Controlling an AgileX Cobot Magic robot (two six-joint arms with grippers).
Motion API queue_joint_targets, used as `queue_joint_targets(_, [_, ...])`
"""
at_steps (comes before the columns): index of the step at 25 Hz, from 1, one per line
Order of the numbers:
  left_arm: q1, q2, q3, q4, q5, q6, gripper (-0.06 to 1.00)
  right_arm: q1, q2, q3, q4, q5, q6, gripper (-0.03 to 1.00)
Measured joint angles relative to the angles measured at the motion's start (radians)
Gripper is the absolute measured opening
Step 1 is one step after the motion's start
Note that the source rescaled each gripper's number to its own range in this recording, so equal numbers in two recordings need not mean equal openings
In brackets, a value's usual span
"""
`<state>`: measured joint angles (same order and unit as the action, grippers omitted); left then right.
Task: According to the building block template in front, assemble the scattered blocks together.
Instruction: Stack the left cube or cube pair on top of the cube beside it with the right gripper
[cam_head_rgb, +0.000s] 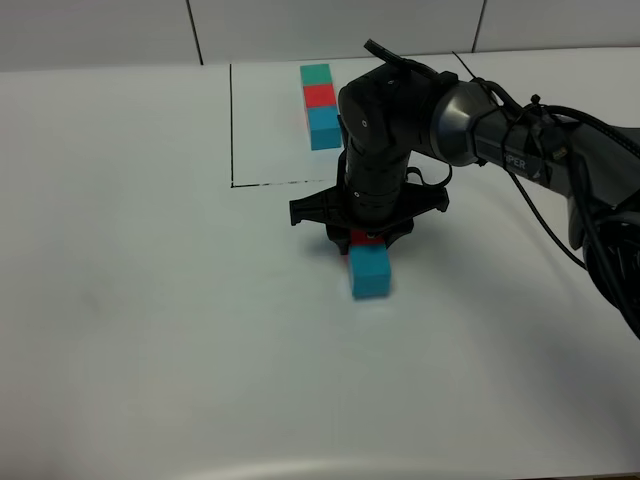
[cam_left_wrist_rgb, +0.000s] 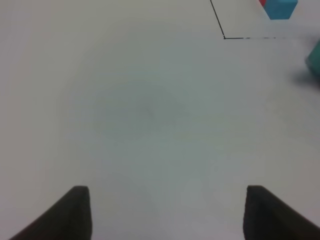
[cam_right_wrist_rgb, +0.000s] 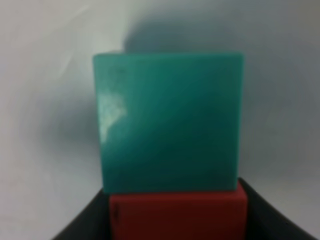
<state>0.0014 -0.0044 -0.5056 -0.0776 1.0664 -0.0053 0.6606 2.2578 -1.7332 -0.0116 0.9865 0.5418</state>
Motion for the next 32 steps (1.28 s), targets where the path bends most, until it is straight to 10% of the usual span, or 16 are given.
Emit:
queue_joint_targets(12, [0.0, 0.0, 0.0, 0.0, 0.0, 0.0, 0.38, 0.003, 0.003, 0.0, -0.027, -0.024, 0.085, 0.02])
queue_joint_targets(22, [0.0, 0.0, 0.0, 0.0, 0.0, 0.0, 0.38, 0.012, 0.003, 0.0, -0.049, -0.037, 0.063, 0.9])
queue_joint_targets(32, [0.0, 0.0, 0.0, 0.0, 0.0, 0.0, 0.38, 0.003, -0.065, 0.0, -0.015, -0.035, -0.107, 0.97])
